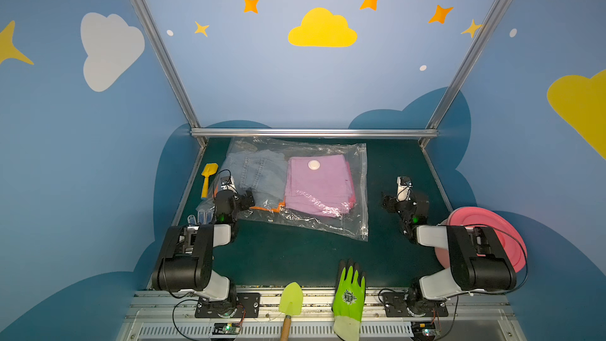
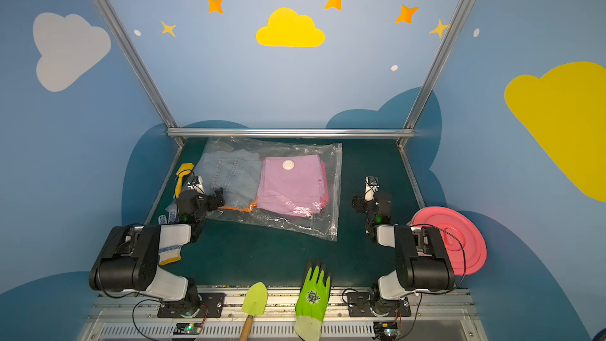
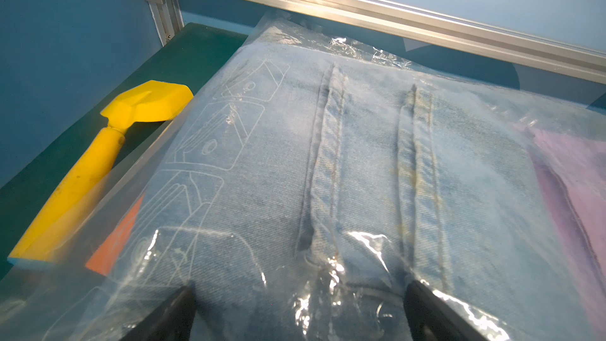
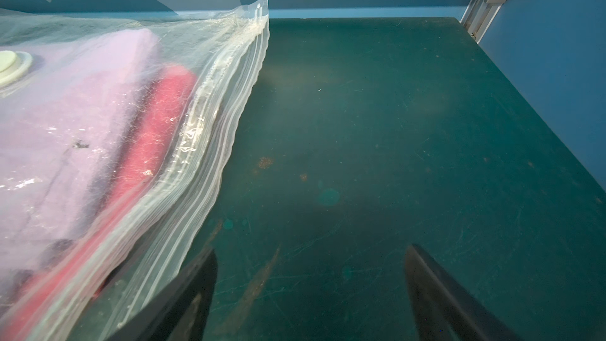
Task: Take the trousers out of the vacuum bag
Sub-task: Open the vacuum bag at the center of the board.
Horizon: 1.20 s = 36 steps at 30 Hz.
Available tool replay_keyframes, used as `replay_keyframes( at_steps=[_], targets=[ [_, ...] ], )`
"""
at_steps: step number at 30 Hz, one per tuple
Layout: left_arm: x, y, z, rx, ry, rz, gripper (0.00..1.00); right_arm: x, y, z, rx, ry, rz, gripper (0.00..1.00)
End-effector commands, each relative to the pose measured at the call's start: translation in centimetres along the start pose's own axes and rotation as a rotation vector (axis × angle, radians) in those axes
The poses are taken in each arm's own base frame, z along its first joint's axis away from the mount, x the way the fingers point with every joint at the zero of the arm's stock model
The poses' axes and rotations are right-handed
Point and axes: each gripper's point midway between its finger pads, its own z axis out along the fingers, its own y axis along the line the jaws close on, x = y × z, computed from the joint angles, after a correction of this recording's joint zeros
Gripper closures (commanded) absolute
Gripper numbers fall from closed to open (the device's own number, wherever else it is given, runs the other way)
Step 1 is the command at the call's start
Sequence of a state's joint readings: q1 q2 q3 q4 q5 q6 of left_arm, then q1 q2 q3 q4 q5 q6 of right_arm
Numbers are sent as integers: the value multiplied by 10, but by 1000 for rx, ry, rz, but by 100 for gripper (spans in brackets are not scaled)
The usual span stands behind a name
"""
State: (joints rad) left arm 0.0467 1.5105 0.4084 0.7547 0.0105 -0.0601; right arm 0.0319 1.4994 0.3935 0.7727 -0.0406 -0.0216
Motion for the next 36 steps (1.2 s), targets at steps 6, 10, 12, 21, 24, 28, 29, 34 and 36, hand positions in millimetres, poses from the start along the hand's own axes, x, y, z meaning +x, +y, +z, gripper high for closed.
replay_keyframes(
  at_steps=[6,10,12,21,24,28,29,34,36],
  targets=[
    [2,-4,3,22,20,10,0,-7,0,3,-14,-11,14,12],
    [2,-5,4,22,25,10,0,-7,1,3,-14,-11,13,12],
    [2,-5,4,22,24,10,0,-6,0,3,-14,-10,13,12],
    [-5,-10,1,41,27,23,0,-20,-3,4,5,-18,26,12],
    [-18,-10,-8,18,23,24,0,-29,1,2,-19,98,21,12],
    [-42,-9,-22,-41,-4,20,0,-51,2,-5,-15,98,56,12],
    [-51,-8,-26,-60,-19,-12,0,-58,6,-8,-32,86,81,12],
    [-92,-26,-43,1,-121,-148,0,-87,24,-21,-136,52,208,12],
    [-106,-39,-48,38,-152,-172,0,-90,31,-26,-169,73,270,12]
  ],
)
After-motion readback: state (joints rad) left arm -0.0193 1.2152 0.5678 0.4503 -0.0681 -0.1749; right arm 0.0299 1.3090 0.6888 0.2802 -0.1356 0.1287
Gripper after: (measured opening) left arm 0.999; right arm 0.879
